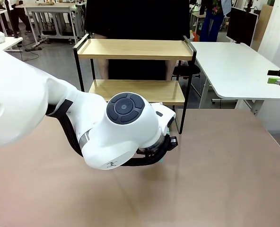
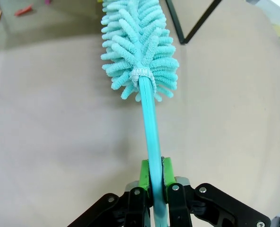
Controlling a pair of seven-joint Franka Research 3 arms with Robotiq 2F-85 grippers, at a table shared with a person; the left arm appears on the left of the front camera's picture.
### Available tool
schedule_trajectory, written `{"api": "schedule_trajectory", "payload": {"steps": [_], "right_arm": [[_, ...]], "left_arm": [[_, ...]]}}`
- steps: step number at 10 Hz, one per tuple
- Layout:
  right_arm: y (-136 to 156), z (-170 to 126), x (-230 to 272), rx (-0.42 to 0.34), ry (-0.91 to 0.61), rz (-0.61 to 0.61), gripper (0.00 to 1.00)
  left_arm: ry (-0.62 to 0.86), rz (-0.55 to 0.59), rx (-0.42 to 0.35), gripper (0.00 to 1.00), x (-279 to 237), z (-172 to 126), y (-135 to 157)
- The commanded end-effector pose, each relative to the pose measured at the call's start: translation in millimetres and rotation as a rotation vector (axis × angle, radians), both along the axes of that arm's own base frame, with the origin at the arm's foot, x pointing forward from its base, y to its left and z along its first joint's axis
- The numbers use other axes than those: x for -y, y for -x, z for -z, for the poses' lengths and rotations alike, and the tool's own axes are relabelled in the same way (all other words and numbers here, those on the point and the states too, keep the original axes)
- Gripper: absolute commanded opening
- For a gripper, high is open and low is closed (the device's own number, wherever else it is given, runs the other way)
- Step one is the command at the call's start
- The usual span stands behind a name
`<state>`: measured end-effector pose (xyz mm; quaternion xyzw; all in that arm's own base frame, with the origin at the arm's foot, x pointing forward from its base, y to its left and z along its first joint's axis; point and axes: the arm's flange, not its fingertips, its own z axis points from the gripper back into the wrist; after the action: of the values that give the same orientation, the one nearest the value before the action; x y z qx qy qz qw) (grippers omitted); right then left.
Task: Clean the shelf.
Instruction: Clean the specific section of the Shelf indicated by the human with the Duster.
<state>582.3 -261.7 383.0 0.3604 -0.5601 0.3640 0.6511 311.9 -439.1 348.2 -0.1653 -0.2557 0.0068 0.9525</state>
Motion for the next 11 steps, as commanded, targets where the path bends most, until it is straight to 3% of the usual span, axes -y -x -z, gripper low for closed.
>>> {"api": "schedule_trajectory", "payload": {"steps": [1, 11], "right_arm": [[-1, -4, -3, 0.007, 0.002, -0.003, 1.0], [-1, -4, -3, 0.007, 0.002, -0.003, 1.0]], "left_arm": [[0.017, -0.007, -0.013, 0.13, -4, 12, -9], [-0.175, -0.123, -0.104, 0.13, -114, 2, -26]]}}
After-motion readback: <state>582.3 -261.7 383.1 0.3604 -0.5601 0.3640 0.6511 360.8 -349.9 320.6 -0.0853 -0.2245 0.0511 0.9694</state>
